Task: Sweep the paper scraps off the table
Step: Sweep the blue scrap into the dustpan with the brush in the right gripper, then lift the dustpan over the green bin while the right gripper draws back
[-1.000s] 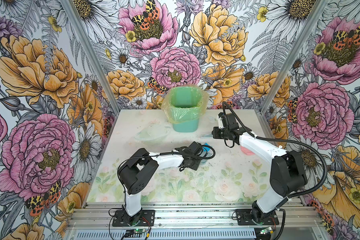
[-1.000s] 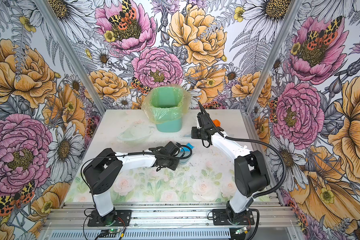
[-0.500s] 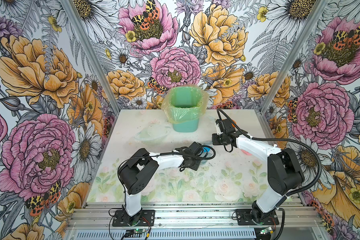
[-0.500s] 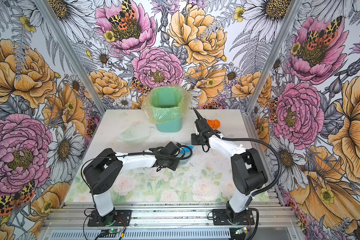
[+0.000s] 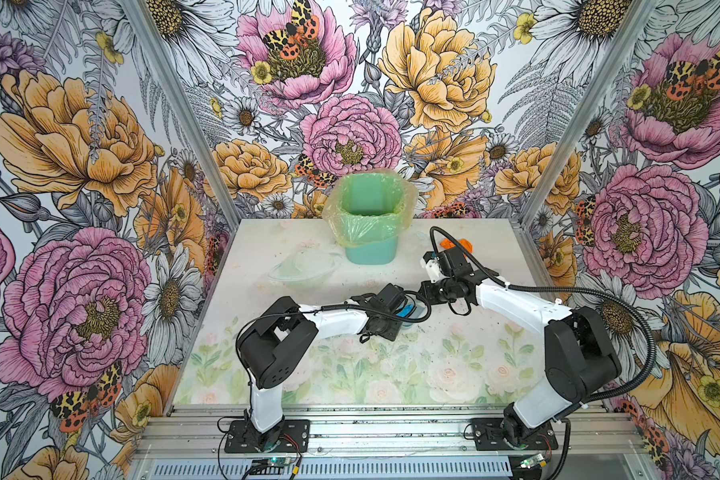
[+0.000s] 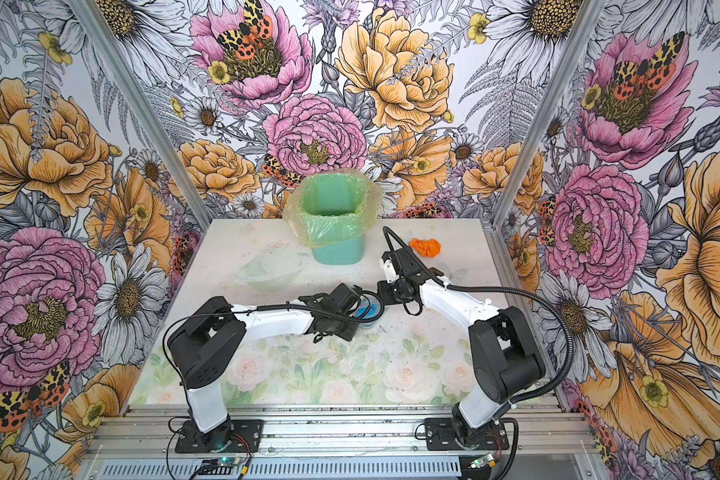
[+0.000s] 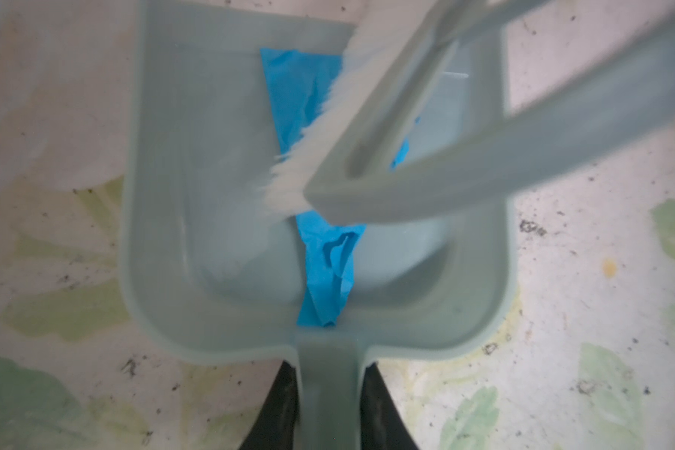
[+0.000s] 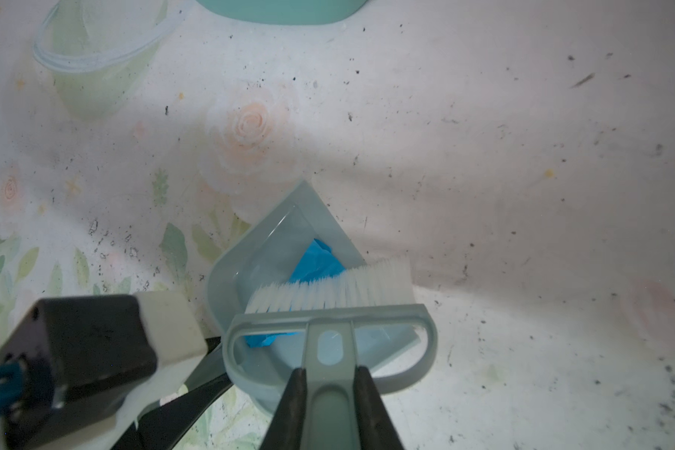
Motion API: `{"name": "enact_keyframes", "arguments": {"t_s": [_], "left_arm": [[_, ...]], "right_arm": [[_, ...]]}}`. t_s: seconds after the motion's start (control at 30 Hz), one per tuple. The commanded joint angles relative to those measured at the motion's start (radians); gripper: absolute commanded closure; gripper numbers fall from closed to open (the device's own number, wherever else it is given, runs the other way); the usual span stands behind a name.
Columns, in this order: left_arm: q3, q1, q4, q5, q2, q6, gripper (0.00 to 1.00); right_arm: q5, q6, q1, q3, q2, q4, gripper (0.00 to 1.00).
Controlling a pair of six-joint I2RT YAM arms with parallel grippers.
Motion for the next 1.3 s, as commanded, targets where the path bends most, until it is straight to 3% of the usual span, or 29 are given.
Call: {"name": "enact_keyframes", "arguments": {"t_s": [0.0,0.17,0.47,0.63,0.9,1.27], "left_arm": [[0.013,-0.012,-0.009,-0.012,0.014,-0.002,1.0],[0.01,-0.018,0.0,-0.018,0.003,0.006,1.0],[0.011,-0.029,0.005,-0.036,-0.028,0.034,1.0],[0.132,-0.035,-0.156,-0.078,-0.028,0.096,1.0],[0.242,-0.034,-0.253,-0.07,-0.135,0.139,1.0],[0.481,-0.006,-0.428,-0.032,-0.147,0.238,1.0]], "right_arm": [[0.011,-0.021,0.006,-0.006,-0.07,-0.044,1.0],[0.114,-0.001,-0.029,0.007,-0.123,-0.041,1.0],[0.11,-0.001,-0.123,0.018,-0.177,-0.04,1.0],[0.145,0.007,-0.198,-0.012,-0.25,-0.041,1.0],[0.19,0.075,-0.333,-0.085,-0.361,-0.04,1.0],[0.194,0.107,-0.384,-0.137,-0.373,-0.039,1.0]]}}
